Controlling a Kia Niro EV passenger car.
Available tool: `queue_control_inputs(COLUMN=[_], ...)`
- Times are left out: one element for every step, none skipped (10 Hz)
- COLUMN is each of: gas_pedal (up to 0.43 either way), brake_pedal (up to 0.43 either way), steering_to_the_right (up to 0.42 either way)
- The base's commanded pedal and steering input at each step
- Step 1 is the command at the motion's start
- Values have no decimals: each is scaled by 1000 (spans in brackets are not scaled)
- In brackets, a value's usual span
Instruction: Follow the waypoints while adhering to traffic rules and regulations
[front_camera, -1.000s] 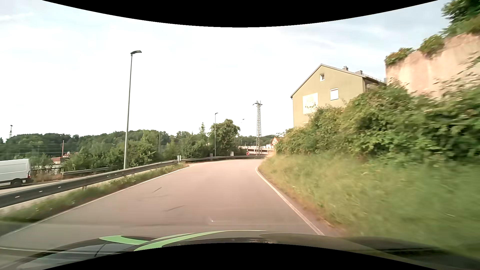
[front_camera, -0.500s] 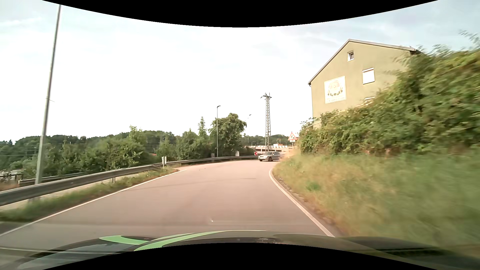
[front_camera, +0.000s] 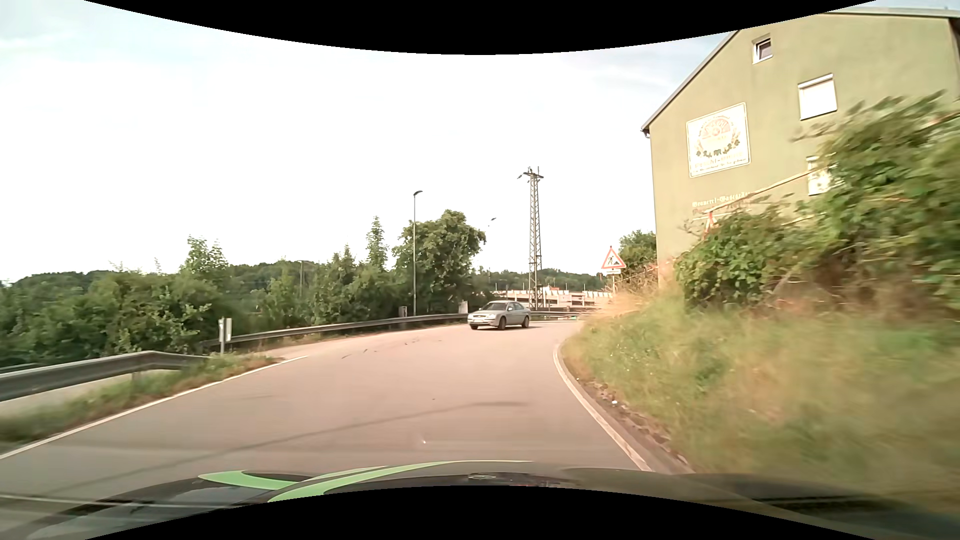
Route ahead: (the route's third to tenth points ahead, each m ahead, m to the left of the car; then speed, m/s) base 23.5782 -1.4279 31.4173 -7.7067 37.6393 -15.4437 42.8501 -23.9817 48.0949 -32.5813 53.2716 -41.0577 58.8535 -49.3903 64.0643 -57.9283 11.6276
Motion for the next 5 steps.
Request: queue_control_inputs(gas_pedal=[0, 0, 0, 0, 0], brake_pedal=[171, 171, 165, 152, 140], steering_to_the_right=[30, 35, 39, 41, 45])
